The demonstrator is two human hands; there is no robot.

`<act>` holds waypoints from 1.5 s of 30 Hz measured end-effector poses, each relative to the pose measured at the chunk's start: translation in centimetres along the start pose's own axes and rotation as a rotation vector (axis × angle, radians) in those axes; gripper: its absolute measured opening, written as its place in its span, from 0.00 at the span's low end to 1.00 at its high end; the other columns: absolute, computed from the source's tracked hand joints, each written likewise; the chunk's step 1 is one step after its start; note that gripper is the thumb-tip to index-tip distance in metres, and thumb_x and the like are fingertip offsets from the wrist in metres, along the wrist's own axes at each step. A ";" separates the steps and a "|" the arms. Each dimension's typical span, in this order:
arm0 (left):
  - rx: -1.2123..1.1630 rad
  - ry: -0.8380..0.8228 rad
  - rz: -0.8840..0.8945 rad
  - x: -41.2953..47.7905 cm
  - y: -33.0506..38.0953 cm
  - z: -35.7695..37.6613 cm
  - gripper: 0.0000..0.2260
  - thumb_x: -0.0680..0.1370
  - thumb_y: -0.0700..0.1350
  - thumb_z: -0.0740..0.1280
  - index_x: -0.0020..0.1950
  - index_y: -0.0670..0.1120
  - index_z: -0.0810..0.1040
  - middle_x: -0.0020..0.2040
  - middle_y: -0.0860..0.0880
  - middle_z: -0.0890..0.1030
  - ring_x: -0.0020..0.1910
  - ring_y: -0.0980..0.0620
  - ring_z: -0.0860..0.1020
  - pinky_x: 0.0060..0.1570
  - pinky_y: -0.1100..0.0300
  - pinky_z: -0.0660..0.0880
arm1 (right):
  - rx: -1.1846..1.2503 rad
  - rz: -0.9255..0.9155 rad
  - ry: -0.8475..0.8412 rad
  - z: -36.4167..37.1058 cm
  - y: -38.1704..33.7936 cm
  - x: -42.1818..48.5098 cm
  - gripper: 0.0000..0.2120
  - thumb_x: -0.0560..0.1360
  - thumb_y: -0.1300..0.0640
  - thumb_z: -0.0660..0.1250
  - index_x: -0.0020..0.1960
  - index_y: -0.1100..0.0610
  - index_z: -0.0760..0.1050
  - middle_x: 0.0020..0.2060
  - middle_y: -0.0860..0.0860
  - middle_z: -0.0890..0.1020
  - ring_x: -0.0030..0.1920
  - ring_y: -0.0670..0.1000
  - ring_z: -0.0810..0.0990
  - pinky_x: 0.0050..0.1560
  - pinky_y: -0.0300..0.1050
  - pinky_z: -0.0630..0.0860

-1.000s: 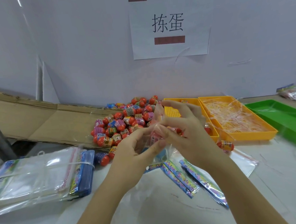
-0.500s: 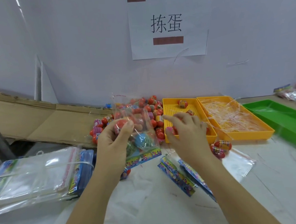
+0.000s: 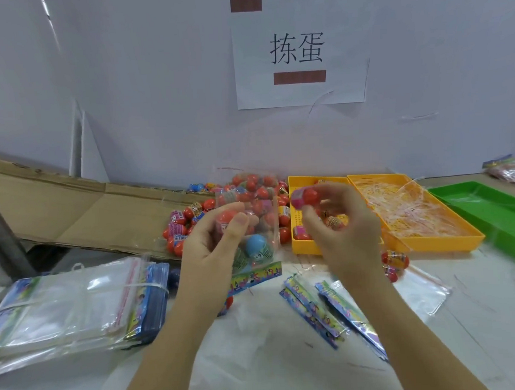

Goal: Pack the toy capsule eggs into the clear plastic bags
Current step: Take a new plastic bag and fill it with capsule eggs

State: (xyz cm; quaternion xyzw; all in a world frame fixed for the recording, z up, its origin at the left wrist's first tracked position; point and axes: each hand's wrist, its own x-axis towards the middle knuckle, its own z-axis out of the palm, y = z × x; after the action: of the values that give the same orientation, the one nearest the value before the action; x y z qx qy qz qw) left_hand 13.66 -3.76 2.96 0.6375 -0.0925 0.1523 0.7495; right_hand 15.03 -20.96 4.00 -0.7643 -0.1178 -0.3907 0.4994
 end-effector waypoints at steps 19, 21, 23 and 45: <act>0.232 -0.206 0.000 -0.4 -0.7 0.2 0.14 0.71 0.61 0.69 0.55 0.62 0.80 0.50 0.58 0.84 0.51 0.57 0.82 0.50 0.56 0.82 | -0.241 -0.165 -0.095 -1.2 -3.3 0.3 0.11 0.70 0.53 0.69 0.52 0.50 0.81 0.59 0.44 0.73 0.63 0.51 0.71 0.65 0.56 0.64; 0.212 -0.232 0.003 -0.5 -0.5 0.3 0.12 0.70 0.64 0.69 0.52 0.66 0.80 0.50 0.58 0.84 0.51 0.57 0.82 0.50 0.58 0.81 | -0.284 -0.169 -0.115 -1.3 -3.2 0.3 0.12 0.69 0.53 0.69 0.52 0.49 0.81 0.60 0.48 0.75 0.64 0.52 0.70 0.64 0.51 0.61; 0.187 -0.255 -0.002 -0.6 -0.3 0.3 0.11 0.69 0.65 0.69 0.51 0.68 0.80 0.50 0.58 0.84 0.51 0.57 0.82 0.50 0.59 0.81 | -0.292 -0.162 -0.150 -1.4 -3.2 0.3 0.12 0.69 0.54 0.68 0.51 0.48 0.81 0.61 0.47 0.74 0.63 0.49 0.68 0.63 0.48 0.57; -0.097 -0.234 -0.148 -0.2 0.3 -0.1 0.16 0.70 0.61 0.69 0.56 0.58 0.84 0.54 0.50 0.85 0.56 0.49 0.83 0.47 0.57 0.81 | 0.329 0.327 -0.448 -0.8 -2.6 0.5 0.15 0.64 0.44 0.73 0.46 0.51 0.81 0.39 0.49 0.86 0.41 0.49 0.84 0.44 0.55 0.81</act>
State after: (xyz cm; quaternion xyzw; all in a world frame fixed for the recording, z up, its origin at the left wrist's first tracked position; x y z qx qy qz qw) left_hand 13.32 -3.67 3.17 0.6191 -0.1395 0.0166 0.7727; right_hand 13.53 -20.56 6.28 -0.7491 -0.1618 -0.1029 0.6341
